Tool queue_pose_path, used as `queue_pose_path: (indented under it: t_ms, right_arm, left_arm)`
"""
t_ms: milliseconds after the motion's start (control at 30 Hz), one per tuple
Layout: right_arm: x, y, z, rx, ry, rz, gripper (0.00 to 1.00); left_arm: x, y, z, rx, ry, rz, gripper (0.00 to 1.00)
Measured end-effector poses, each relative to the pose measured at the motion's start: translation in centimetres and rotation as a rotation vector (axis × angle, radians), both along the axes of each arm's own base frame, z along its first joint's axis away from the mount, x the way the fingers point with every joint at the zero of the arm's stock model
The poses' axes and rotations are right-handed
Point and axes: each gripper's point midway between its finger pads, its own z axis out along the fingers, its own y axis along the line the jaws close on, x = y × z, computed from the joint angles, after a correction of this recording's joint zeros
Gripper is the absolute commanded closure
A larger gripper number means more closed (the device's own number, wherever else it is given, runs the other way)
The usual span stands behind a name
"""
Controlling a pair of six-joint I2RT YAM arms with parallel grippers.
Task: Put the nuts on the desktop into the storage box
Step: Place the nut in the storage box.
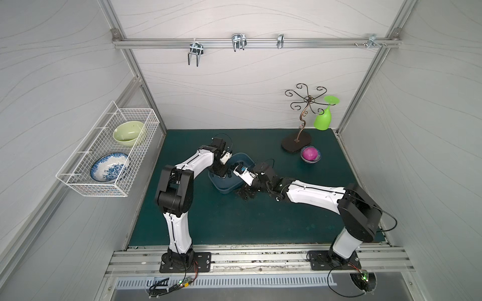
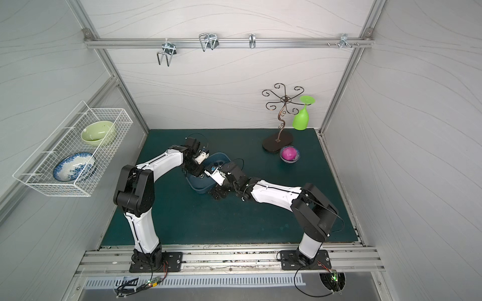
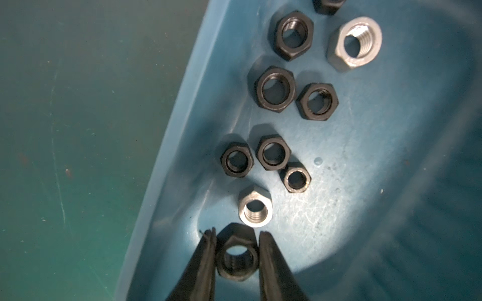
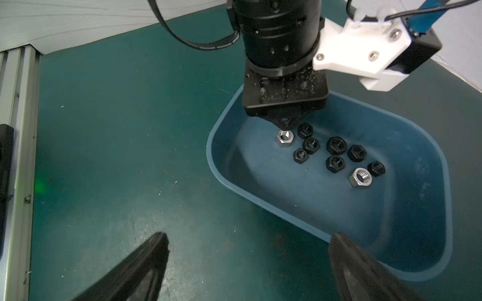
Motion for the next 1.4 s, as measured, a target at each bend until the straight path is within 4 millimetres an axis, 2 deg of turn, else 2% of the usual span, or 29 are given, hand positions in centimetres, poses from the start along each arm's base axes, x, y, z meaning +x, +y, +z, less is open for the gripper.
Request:
queue_pose_path:
  t_ms: [567,1067,1267,1400]
  right_arm:
    - [0.0,0.1,0.1,-0.007,-0.025,0.02,0.01]
    - [0.0,0.0,0.0,-0.011,-0.03,0.023,0.01]
    - [0.0,0.0,0.0,-0.011,-0.03,0.022,0.01]
    - [0.0,0.0,0.0,-0.011,-0.031,0.021,0.01]
  left_arm:
    - [0.1,1.0,-1.2,0.035,0.02,0.057,0.75]
    - [0.2,1.6,-2.0,0.037,0.036,0.102,0.66]
    - [0.2,1.7,-2.0,0.036,0.036,0.113,0.56]
    - [0.2,1.6,-2.0,0.035,0.036,0.114,0.56]
